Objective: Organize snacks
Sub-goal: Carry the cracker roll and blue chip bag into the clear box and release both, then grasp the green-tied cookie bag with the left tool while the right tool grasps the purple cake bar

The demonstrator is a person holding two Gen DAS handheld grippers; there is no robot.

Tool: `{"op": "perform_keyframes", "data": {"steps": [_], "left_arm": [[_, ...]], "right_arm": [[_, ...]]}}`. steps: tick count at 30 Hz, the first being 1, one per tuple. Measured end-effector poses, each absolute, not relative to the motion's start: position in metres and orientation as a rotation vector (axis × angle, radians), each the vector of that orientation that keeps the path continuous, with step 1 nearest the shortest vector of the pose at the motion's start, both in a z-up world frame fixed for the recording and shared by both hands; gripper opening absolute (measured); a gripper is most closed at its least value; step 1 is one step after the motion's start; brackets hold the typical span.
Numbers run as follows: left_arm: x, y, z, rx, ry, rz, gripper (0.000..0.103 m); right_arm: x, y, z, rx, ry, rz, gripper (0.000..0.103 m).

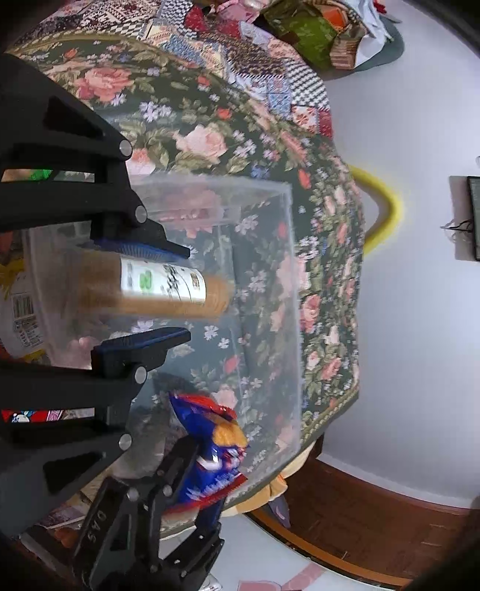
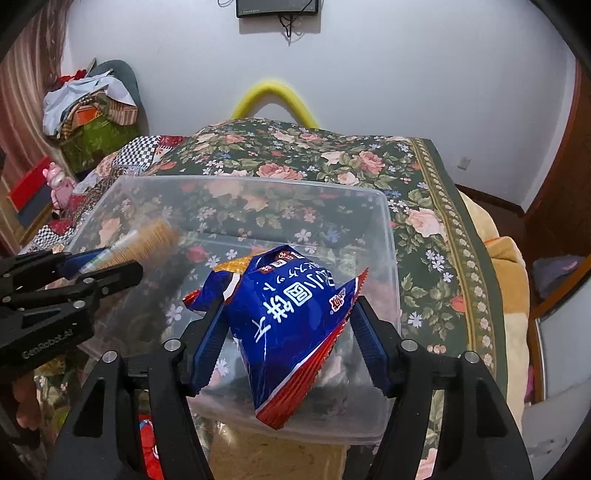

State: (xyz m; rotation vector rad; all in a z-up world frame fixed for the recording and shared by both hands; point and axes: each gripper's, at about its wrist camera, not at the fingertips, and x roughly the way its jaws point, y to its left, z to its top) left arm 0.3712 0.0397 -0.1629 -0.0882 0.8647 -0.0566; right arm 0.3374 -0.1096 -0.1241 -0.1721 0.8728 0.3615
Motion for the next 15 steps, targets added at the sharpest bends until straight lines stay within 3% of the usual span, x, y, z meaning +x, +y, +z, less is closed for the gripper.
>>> {"op": "perform_keyframes", "data": {"steps": [11,13,15], "left_arm": [[0.332,0.043,-0.123,-0.079,0.818,-0.084,0.037],[0.320,0.045,-0.115,-0.071,0.809,-0.079,0.038],[0.307,0.050,-0.109,-0.070,0.802,-0.076,0.046]], "right_arm": [[0.314,-0.121,-0.093,-0.131,0.820,0.344,0.067],[0.304,-0.125,-0.084,-0.124,0.802,0.344,0.067],[0.295,-0.129,-0.077,-0.119,0.788,0.344,0.069]]}}
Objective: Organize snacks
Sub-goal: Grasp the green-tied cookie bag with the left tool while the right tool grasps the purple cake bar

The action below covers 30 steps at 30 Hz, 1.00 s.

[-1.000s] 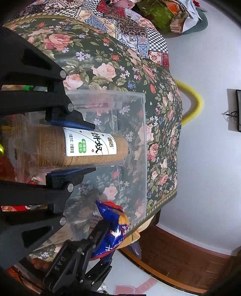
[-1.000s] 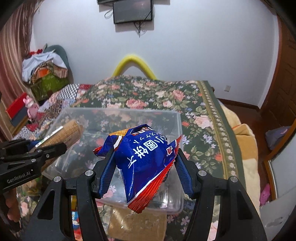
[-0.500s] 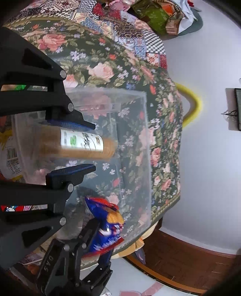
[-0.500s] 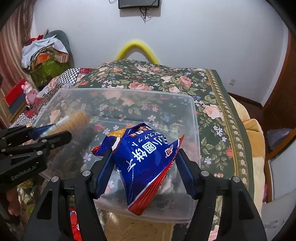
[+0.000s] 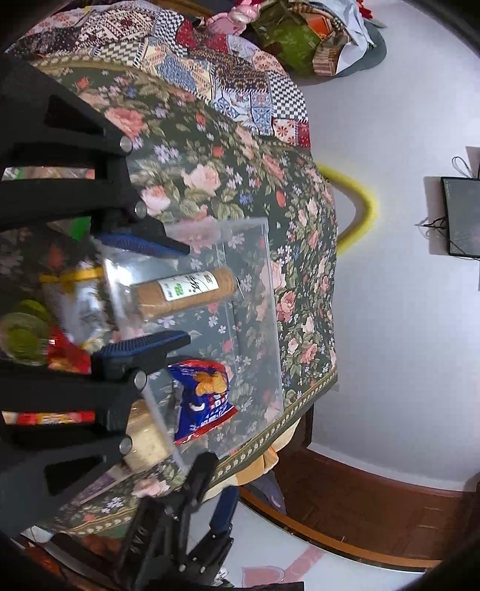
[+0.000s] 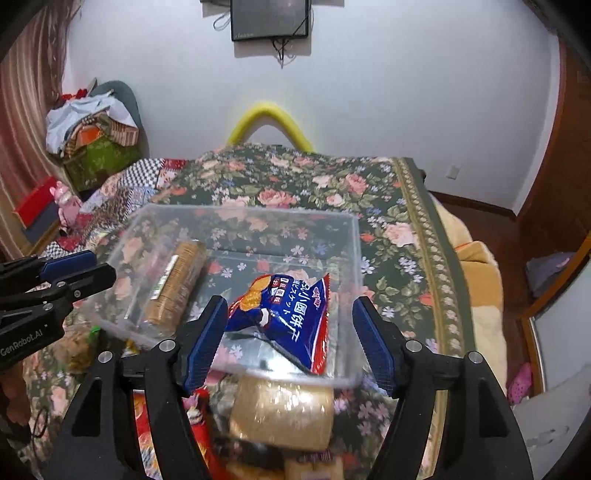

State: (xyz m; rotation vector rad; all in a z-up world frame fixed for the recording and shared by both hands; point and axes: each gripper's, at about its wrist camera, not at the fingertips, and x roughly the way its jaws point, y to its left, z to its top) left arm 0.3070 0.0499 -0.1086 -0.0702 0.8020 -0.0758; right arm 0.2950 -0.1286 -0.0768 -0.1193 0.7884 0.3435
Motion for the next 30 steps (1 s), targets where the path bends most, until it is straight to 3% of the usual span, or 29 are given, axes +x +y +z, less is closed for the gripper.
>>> {"op": "perform_keyframes", "data": {"steps": [5,9,30], "left_arm": [[0.275,0.068,-0.100,-0.070,0.786,-0.064,0.066],[0.256,0.089,-0.107,-0.062,0.814,-0.029,0.070],[0.241,0.138,-0.204,-0.166,1.011,0.054,0.072]], "right_arm": [[0.272,-0.143,-0.064,-0.106,0.759,0.336,0.072],[0.257,-0.152,-0.065,-0.113,0.754,0.317,0.073],[0.207,-0.193,-0.167,-0.089,0.998,0.239,0.074]]}}
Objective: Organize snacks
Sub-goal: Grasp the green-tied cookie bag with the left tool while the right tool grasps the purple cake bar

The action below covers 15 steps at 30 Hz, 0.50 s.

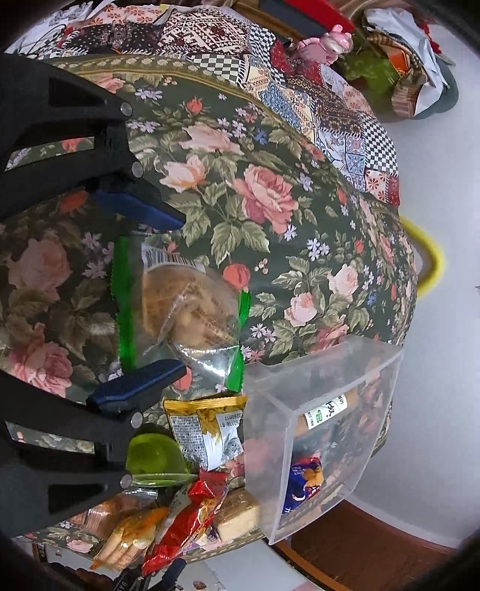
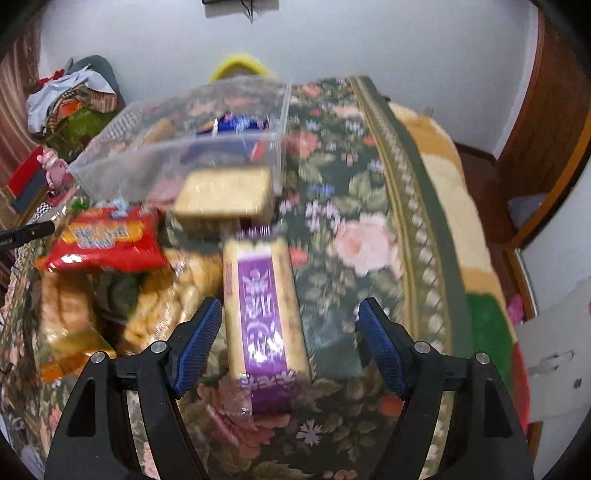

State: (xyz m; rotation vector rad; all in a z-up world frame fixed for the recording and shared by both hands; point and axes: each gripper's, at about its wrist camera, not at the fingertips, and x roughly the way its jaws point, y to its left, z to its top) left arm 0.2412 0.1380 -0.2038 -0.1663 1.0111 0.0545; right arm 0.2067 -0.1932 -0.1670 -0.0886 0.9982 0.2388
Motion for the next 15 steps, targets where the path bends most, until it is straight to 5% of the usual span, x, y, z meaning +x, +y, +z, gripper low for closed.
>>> {"op": "perform_keyframes", "data": {"steps": [10,13,15], "left_arm": [[0.263,0.132,-0.233,-0.165,1.067,0.052,0.074],[0.266,0.129,-0.237,-0.145,1.063,0.058,0.073],[0.266,0.127,-0.238,-0.128,1.052,0.062,0.062]], "right_arm": [[0.210,-0.191,-0.180,-0.078,1.010,0.255,0.072],[0.213,-0.188,-0.181,-0.079,0.999,0.257,0.065],[0.213,-0.185,-0.181,-0.092,0.990,0.251,0.054]]}}
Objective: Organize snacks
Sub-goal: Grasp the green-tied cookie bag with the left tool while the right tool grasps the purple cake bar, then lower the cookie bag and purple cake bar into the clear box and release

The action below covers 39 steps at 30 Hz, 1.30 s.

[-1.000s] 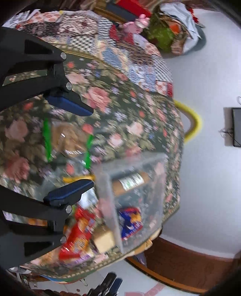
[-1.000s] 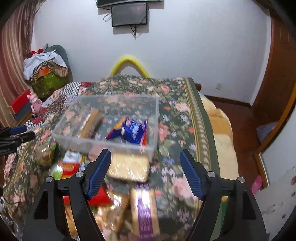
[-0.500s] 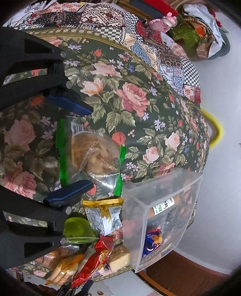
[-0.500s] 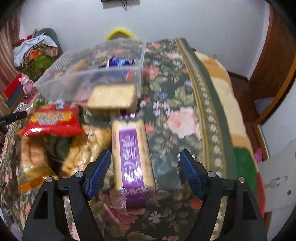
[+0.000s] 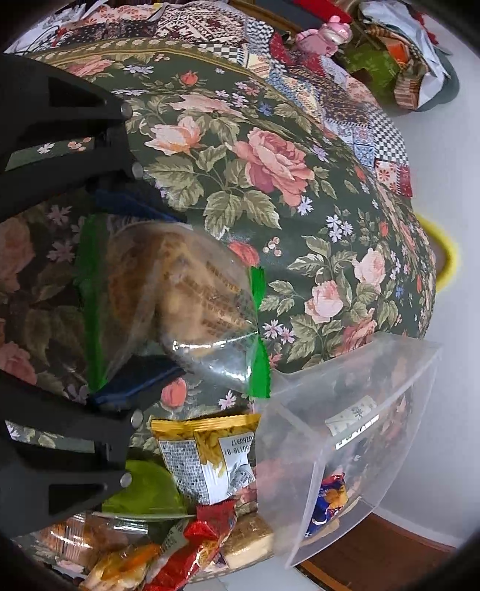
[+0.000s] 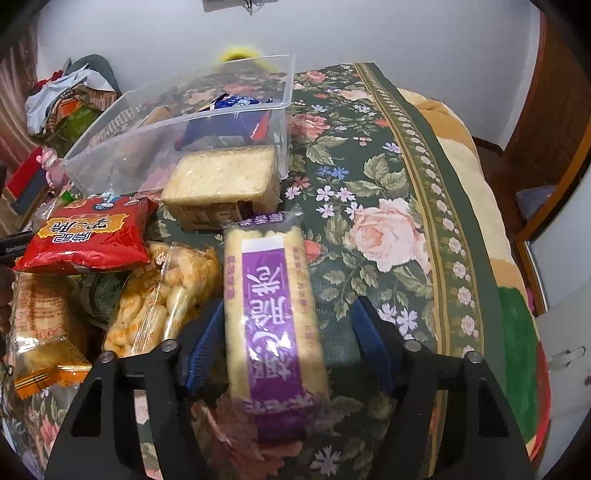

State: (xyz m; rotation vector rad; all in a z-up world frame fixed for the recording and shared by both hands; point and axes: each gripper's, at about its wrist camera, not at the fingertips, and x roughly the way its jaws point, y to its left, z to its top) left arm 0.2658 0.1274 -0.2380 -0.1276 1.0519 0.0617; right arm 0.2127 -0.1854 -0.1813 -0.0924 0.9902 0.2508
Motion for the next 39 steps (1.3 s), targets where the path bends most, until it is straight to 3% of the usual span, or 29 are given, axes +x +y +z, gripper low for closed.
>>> {"op": "perform_keyframes", "data": {"steps": [2,6,22,39], "left_arm": [[0.265,0.126,-0.238,-0.113,1.052,0.066,0.061],[0.259,0.126,-0.235,-0.119,1.051,0.062,0.056],[0.220,0.114,-0.172,-0.113,0.920,0.032,0.054],[0.250,0.072,-0.113,-0.135,0.790,-0.069,0.054]], "right_arm": [[0.211,-0.185,-0.180,-0.095,0.980,0.238,0.045],[0.211,-0.187,-0.178,-0.071,0.982,0.243,0.043],[0.201,-0.205,-0.137,-0.022,0.898,0.235,0.043],[0.231,-0.176,-0.078,-0.049,0.717,0.302,0.043]]}}
